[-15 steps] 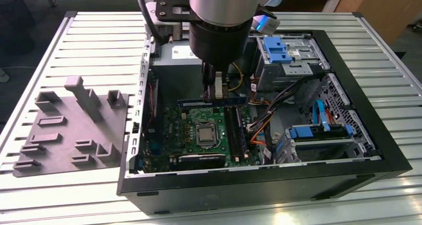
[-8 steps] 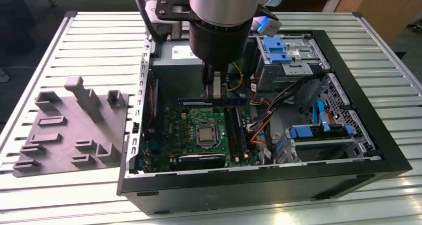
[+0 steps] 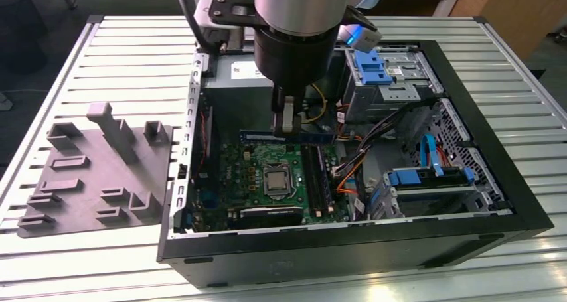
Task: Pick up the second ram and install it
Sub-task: 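Insert the second ram into the second slot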
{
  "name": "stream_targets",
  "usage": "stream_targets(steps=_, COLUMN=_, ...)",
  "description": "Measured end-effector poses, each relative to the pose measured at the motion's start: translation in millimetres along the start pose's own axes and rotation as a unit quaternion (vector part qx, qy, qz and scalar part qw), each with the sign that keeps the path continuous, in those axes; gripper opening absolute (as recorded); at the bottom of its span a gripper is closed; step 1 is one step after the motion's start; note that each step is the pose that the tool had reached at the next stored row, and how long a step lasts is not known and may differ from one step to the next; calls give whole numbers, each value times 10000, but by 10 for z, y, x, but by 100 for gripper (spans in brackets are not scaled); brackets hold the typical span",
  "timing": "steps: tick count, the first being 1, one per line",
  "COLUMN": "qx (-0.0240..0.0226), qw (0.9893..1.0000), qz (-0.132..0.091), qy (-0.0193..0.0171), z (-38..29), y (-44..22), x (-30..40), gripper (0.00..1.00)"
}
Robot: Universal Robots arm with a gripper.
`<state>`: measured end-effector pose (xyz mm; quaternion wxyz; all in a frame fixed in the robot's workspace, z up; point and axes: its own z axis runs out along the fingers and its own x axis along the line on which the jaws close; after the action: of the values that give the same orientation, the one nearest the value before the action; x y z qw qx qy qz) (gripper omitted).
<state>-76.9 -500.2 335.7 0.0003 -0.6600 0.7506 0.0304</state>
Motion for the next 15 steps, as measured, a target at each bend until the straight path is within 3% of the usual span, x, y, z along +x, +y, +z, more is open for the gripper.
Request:
stream_targets(steps=8, qx=16, qw=9992, qz=392, qy=-18, z=1, y=0, x=0, gripper=11)
stream_targets(steps=15, qx=31, qw=9972, qz=751, qy=-34, z=1, y=0, x=0, gripper=11)
